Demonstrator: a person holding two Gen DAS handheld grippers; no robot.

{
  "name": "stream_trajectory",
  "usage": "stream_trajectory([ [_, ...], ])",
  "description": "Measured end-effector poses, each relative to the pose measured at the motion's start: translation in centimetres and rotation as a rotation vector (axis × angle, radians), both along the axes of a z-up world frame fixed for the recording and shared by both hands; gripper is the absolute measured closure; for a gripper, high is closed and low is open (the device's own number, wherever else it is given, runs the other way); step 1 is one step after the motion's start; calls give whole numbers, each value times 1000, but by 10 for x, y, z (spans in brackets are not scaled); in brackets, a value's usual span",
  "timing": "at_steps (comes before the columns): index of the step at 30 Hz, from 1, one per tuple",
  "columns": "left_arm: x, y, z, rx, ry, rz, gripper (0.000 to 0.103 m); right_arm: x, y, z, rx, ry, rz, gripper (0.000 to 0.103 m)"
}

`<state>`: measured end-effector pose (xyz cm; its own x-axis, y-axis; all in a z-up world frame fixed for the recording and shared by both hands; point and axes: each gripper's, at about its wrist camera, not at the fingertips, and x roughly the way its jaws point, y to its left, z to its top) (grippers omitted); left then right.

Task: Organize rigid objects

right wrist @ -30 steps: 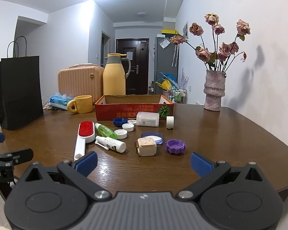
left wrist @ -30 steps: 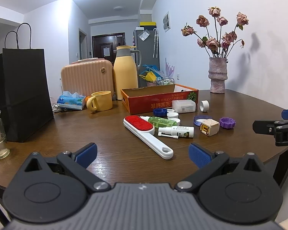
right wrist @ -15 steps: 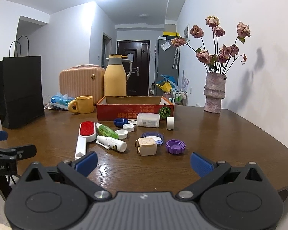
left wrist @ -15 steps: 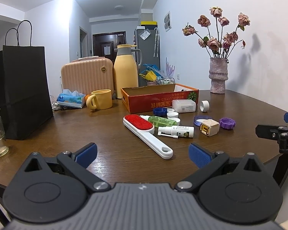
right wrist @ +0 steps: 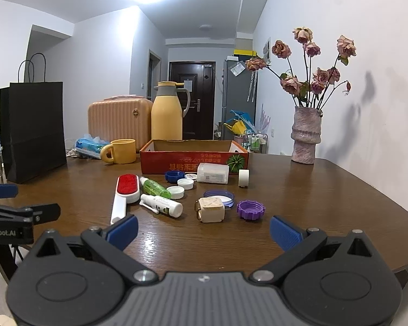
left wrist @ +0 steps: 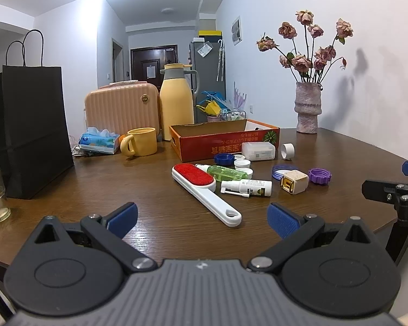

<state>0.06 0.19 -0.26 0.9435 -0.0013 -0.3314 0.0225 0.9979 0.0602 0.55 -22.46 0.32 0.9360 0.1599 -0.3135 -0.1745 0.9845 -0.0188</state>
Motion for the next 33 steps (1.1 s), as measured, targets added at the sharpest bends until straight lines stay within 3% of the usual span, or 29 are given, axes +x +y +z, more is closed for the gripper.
stream_trajectory([
  [33, 1, 1, 0, -1, 4, 4, 0, 0, 3, -1, -4, -3, 19, 0],
])
